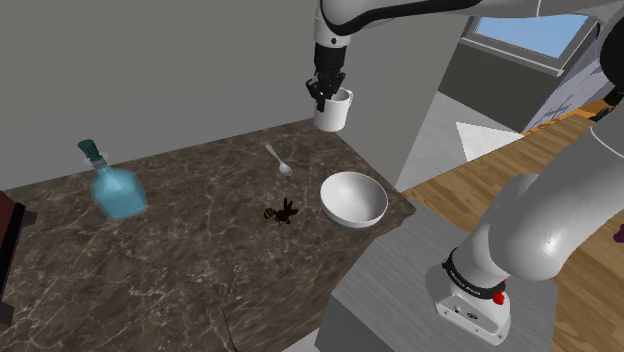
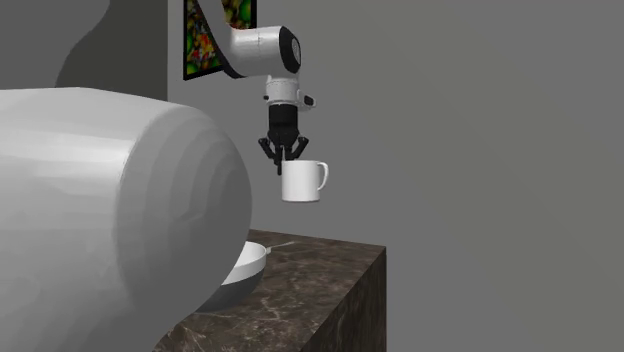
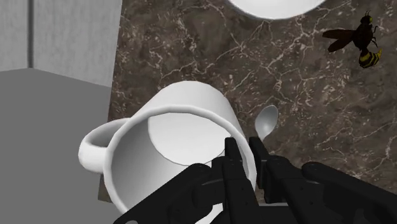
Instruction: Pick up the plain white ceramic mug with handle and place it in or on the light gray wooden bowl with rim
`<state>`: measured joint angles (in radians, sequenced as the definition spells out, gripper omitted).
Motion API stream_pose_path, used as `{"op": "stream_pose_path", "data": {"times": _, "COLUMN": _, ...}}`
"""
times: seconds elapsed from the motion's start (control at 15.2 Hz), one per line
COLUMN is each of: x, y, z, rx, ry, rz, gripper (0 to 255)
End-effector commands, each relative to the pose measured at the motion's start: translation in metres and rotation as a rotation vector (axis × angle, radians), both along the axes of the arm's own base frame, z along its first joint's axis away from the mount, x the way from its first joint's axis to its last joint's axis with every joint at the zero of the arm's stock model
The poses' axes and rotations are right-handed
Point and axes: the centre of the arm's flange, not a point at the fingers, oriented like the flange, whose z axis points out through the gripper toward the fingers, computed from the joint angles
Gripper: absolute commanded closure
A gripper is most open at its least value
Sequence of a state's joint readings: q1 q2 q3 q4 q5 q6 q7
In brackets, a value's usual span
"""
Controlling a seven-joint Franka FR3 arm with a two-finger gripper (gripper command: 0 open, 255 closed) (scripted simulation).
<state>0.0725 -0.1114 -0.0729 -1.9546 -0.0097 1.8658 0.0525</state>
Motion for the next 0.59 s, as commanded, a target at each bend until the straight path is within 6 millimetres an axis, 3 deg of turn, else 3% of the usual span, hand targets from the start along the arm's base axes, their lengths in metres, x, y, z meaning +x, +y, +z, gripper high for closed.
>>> {"op": "stream_pose_path", "data": {"times": 0.0, "x": -0.025, "y": 0.012, "z": 0.005, "rx": -0.001, "ry": 0.0, "rz": -0.001, "gripper": 255}}
{"op": "stream_pose_path", "data": {"times": 0.53, "x": -0.116, "y": 0.065, "z": 0.014, "rx": -0.001, "ry": 0.0, "rz": -0.001, "gripper": 255}}
